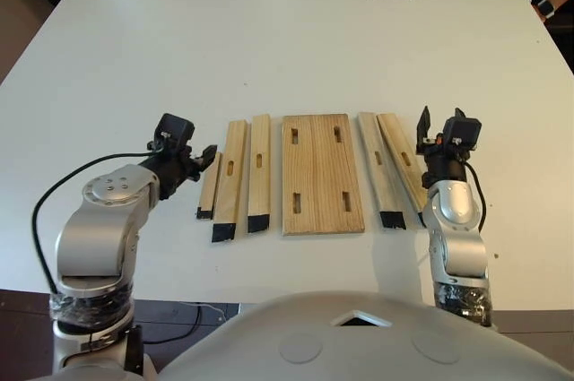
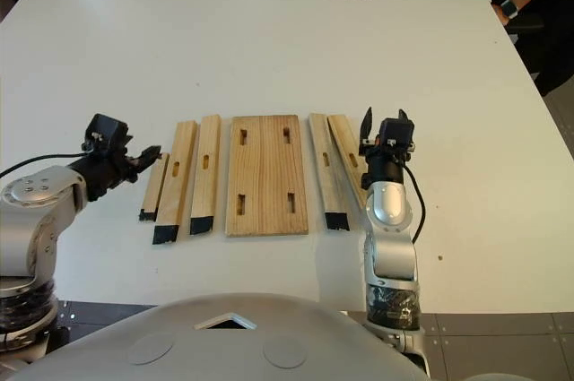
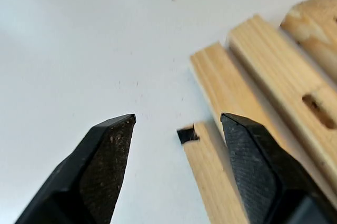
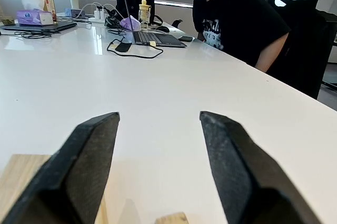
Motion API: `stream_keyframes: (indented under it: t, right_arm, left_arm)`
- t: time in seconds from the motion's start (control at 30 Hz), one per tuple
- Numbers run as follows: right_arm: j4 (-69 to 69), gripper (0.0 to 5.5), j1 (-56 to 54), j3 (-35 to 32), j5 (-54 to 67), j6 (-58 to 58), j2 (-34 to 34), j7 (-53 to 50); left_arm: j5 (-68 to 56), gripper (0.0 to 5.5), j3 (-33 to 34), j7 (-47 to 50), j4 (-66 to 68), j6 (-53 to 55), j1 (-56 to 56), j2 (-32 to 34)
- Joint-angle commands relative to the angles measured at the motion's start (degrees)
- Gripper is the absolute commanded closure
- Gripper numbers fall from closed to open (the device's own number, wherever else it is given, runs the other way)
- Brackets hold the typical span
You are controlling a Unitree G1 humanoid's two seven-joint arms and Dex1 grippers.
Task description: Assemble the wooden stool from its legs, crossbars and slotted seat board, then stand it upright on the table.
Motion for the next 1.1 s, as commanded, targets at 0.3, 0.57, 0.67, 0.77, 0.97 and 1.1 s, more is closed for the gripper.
stream_keyframes:
  t: [0.3,0.57,0.67,0.77,0.97,1.1]
  right_arm:
    - [-3.08,2.68,4.28,0.69,-1.45,-0.20,2.17,-2.11]
    - [-2.64,2.68,3.92,0.52,-1.61,0.04,2.01,-1.97]
    - [-2.43,2.68,3.95,0.52,-1.64,-0.03,2.17,-2.12]
    - [-2.28,2.68,3.96,0.69,-1.73,-0.12,2.37,-2.28]
    - [-2.00,2.68,4.63,1.00,-1.86,-0.61,3.04,-2.82]
    - [-1.94,2.68,4.90,1.39,-2.19,-0.78,3.65,-3.53]
  left_arm:
    - [-7.56,2.52,1.14,-5.76,-1.58,10.30,7.14,7.77]
    - [-8.11,2.52,-1.18,-5.26,1.84,6.77,10.66,8.18]
    - [-8.15,2.52,-1.41,-5.10,3.10,5.75,10.36,8.34]
    - [-8.21,2.52,-1.37,-5.10,3.98,4.90,10.20,8.85]
    - [-7.29,2.52,-2.57,-5.80,7.78,0.09,11.22,12.76]
    - [-5.54,2.52,-4.07,-5.90,14.53,-5.94,10.97,15.11]
